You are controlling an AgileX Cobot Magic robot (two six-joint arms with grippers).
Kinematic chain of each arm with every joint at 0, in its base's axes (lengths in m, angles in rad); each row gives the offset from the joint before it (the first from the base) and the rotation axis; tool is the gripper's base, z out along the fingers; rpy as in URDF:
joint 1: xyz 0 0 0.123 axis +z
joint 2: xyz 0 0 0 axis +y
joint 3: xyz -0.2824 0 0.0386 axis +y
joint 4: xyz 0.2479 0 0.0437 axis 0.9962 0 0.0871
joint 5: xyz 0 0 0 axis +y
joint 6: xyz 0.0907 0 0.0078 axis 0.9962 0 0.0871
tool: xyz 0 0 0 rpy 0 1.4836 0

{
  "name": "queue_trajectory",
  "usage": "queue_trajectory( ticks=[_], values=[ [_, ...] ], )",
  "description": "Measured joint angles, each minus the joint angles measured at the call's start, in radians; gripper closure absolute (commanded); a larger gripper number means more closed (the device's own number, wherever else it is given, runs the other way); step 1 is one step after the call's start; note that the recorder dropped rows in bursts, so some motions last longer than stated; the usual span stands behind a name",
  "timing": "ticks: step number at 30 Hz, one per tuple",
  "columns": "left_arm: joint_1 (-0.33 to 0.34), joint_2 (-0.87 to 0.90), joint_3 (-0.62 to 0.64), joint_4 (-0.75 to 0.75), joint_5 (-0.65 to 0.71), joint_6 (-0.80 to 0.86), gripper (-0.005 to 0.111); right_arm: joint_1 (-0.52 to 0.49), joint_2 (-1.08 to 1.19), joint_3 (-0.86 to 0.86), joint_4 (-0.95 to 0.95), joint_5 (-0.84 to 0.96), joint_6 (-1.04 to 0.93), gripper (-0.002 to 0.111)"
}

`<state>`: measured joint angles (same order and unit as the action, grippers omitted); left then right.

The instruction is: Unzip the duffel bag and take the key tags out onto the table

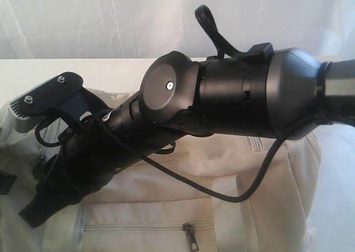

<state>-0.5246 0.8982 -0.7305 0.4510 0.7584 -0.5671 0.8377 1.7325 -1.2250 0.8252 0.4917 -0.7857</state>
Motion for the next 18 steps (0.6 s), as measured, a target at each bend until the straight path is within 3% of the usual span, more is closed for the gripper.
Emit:
queue_trajectory(
  ticks=[5,18],
  values=[
    [0.000,0.000,0.000,0.004,0.000,0.000,0.107,0.000,-0.002,0.000,-0.049,0.024,0.044,0.108],
    [0.000,0.000,0.000,0.006,-0.002,0.000,0.107,0.000,-0.027,0.000,-0.062,0.013,0.061,0.108]
  ],
)
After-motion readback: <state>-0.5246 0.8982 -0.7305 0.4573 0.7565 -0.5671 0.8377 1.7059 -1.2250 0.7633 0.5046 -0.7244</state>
